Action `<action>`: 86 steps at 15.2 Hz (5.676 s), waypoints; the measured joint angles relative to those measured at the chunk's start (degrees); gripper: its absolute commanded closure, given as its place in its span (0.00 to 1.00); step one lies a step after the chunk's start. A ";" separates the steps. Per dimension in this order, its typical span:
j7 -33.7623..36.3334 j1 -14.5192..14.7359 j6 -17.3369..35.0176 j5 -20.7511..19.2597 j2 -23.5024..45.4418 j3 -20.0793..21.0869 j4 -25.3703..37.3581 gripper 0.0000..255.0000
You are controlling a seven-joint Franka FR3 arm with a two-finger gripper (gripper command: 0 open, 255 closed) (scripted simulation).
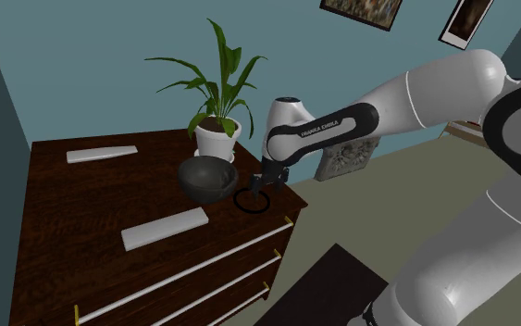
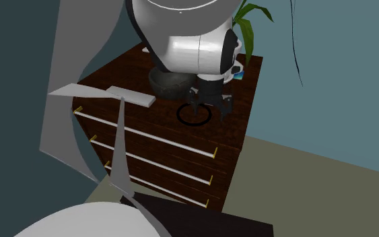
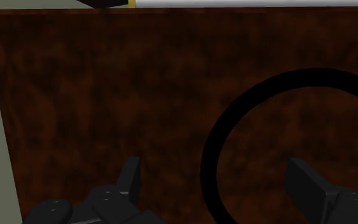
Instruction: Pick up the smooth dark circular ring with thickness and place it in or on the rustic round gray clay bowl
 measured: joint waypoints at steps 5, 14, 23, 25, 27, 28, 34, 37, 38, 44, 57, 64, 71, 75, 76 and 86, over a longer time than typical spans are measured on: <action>-0.01 -0.01 0.13 -0.02 0.09 -0.01 -0.03 1.00; 0.13 0.22 0.19 0.13 -0.26 0.26 0.19 1.00; -0.58 -0.05 -5.34 0.44 -2.85 -0.14 2.55 1.00; -0.69 -0.03 -7.05 0.56 -3.64 -0.17 3.46 1.00; -0.73 0.03 -8.89 0.68 -4.59 -0.16 4.36 1.00; -0.85 0.01 -9.62 0.73 -5.01 -0.22 4.67 1.00; -0.99 0.06 -14.31 0.91 -6.44 -0.27 7.95 1.00; -1.14 0.03 -16.63 0.95 -6.90 -0.35 9.81 1.00; -1.04 0.08 -17.28 0.97 -6.96 -0.29 10.40 1.00; -1.31 0.06 -22.07 1.10 -8.33 -0.43 13.85 1.00; 7.16 3.18 -28.35 -0.31 5.88 4.50 33.96 1.00; 10.76 4.90 -27.12 -1.71 12.53 6.01 39.13 1.00; 11.15 4.95 -22.03 -1.96 13.27 6.02 34.75 1.00; 11.37 4.98 -19.53 -2.12 13.63 6.02 32.69 1.00; 11.35 4.95 -19.37 -2.13 13.59 5.99 32.59 1.00; 11.28 4.94 -19.24 -2.12 13.73 5.97 32.47 0.00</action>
